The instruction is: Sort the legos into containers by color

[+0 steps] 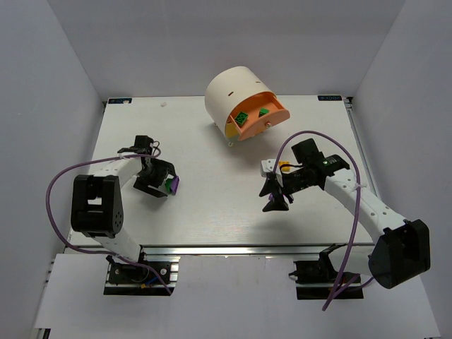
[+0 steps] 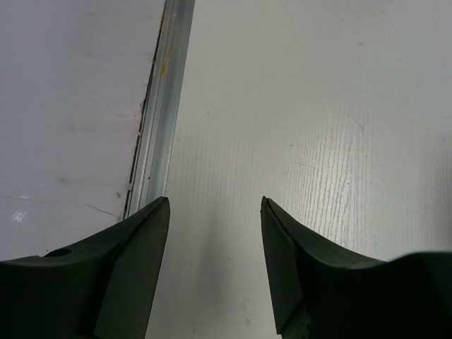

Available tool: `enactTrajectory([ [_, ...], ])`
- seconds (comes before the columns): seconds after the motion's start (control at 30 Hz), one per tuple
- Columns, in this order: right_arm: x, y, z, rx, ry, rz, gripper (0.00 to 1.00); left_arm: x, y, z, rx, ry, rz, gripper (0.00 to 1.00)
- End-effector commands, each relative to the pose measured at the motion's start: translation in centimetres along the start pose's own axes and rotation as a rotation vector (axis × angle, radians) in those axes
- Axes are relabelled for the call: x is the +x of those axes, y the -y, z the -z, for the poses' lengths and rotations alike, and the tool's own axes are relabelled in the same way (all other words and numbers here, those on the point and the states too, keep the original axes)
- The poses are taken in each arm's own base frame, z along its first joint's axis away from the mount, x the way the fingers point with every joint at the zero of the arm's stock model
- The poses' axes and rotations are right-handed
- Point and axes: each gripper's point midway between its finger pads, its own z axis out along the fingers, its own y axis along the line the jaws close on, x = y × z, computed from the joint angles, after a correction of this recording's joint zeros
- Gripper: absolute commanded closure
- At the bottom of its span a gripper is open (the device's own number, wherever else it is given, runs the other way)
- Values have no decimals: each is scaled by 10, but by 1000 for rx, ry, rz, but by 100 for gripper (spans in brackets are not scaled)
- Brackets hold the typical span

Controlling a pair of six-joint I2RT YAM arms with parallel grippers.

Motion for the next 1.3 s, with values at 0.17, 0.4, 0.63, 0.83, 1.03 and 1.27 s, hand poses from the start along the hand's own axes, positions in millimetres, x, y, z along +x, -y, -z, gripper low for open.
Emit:
enactTrajectory([
  [0.17, 3, -4, -4, -15, 5, -1, 40, -12, 8, 1, -1, 46, 39, 14],
  [0.4, 4, -4, -4, -17, 5, -6, 40, -14, 11, 6, 27, 66, 54, 14],
  [0.63, 3, -1, -4, -16, 5, -8, 40, -12, 5, -1, 8, 51, 60, 17],
  [0.83, 3, -1, -4, -18, 7, -11, 40, -8, 2, -7, -10, 28, 62, 22],
  [1.03, 1, 2, -4, -15, 11, -15, 40, -6, -2, -12, -21, 18, 62, 28],
  [1.27, -3, 6, -6, -25, 18, -22, 40, 3, -3, -14, -25, 1, 44, 36],
])
